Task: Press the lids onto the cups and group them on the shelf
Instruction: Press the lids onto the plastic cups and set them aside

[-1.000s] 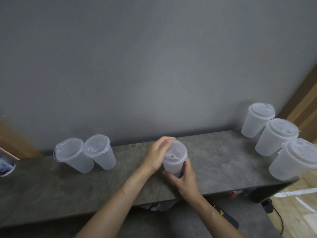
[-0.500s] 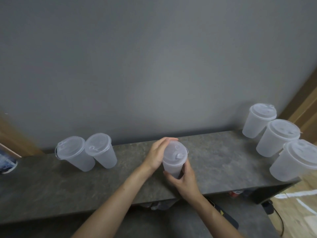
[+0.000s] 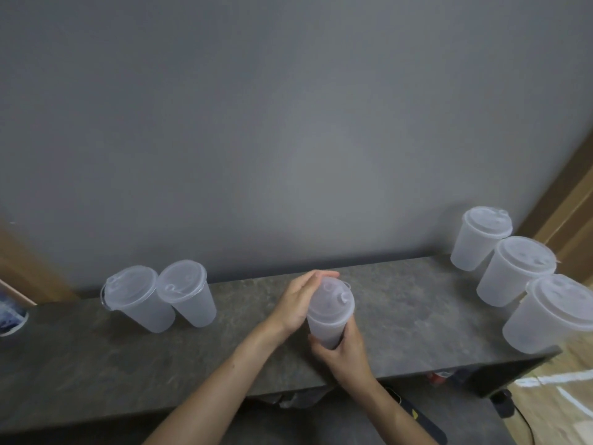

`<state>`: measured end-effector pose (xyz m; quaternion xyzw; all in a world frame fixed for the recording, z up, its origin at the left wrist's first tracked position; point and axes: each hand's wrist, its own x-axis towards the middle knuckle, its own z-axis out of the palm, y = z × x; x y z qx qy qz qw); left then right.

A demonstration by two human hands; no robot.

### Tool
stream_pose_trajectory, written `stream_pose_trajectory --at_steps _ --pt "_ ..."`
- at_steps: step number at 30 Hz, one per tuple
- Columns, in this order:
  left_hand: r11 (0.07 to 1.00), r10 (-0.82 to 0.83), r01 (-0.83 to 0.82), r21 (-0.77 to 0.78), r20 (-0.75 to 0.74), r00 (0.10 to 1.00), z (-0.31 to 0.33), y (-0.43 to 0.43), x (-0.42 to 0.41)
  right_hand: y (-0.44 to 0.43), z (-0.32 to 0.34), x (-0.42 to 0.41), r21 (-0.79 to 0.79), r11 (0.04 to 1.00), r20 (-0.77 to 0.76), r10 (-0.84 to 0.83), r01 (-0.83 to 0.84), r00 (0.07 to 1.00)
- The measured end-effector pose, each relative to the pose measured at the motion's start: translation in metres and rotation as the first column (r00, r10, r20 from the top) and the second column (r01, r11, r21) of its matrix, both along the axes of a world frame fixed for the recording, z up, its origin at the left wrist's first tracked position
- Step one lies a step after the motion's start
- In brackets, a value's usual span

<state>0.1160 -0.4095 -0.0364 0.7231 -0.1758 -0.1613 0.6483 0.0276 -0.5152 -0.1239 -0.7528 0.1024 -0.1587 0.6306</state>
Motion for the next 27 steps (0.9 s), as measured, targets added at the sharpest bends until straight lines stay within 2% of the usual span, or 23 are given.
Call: stream_pose_trajectory --at_steps 2,7,9,13,15,20,25,27 --pt "0.999 0.028 -0.028 -0.032 -0.005 1.0 -0.001 -0.003 -0.002 0.002 0.0 0.0 0.029 0.999 -0.004 -0.017 0.017 1.0" --pt "0.965 0.262 -0.26 -0.038 0.069 0.963 -0.013 -0.008 -0.012 0.004 0.003 -0.001 0.067 0.996 -0.028 -0.065 0.066 0.998" --pt "0.973 0.231 -0.23 -0.015 0.07 0.971 -0.009 -0.008 -0.006 0.002 0.001 -0.001 0.048 0.997 -0.019 -0.062 0.063 0.998" --pt "0.999 0.04 -0.039 -0.014 0.037 0.999 0.005 -0.004 0.005 0.001 0.001 0.001 0.014 0.999 -0.014 -0.029 0.029 0.999" --pt "0.998 0.044 -0.042 -0.035 0.059 0.997 0.001 -0.003 0.003 0.003 0.002 0.0 0.027 0.999 -0.002 -0.029 0.029 1.0" --pt "0.981 0.188 -0.182 -0.059 0.109 0.976 -0.018 -0.009 -0.008 0.003 0.005 0.001 0.073 0.996 -0.011 -0.044 0.045 0.999" --pt "0.999 -0.037 0.036 0.029 0.051 0.998 -0.002 -0.006 0.007 0.0 -0.002 0.002 0.018 1.0 -0.035 -0.002 0.002 0.999" --pt "0.999 -0.027 0.025 0.026 0.069 0.997 -0.003 -0.01 0.005 0.0 -0.003 0.002 0.04 0.999 -0.019 -0.014 0.015 1.0"
